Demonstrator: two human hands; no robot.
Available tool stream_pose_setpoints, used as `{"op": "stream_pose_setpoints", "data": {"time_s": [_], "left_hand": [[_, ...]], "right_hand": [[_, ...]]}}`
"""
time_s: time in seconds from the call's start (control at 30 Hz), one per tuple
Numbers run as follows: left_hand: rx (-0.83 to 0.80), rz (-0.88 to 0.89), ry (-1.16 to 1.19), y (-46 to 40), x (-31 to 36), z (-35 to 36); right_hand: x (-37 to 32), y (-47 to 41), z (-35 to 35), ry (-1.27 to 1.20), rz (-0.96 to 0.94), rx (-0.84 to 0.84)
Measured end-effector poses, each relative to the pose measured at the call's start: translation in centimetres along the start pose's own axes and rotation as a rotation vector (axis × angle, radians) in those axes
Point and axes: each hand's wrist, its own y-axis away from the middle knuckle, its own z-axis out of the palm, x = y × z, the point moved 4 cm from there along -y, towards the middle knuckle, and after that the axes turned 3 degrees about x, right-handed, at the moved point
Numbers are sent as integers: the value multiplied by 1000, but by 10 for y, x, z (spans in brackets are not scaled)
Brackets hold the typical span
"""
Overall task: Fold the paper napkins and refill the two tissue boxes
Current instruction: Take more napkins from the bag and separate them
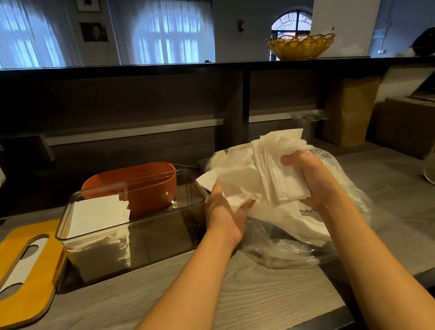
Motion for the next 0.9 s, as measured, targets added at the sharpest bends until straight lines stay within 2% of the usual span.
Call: {"op": "stream_pose_setpoints", "data": {"time_s": [0.07, 0.1, 0.17, 0.3, 0.47, 0.63, 0.73, 0.9], "left_hand": [[-60, -33, -107, 5, -2, 4], [-54, 11, -175, 8, -1, 3], [-107, -11, -165, 7, -3, 5], [-253, -85, -271, 18, -9, 16], [-354, -87, -342, 24, -9, 19], [-409, -79, -304, 24, -7, 19], [-380, -31, -300, 24, -5, 19], [-176, 11, -240, 16, -6, 15]], "right_hand": [[3, -1, -6, -39, 50, -42], [4, -1, -7, -37, 71, -58], [4, -1, -9, 30, 99, -51], [1, -3, -9, 289, 28, 70], [1, -4, -13, 330, -16, 246], [0, -6, -13, 293, -42, 318], [1, -7, -14, 277, -23, 343], [4, -7, -20, 136, 13, 472]]}}
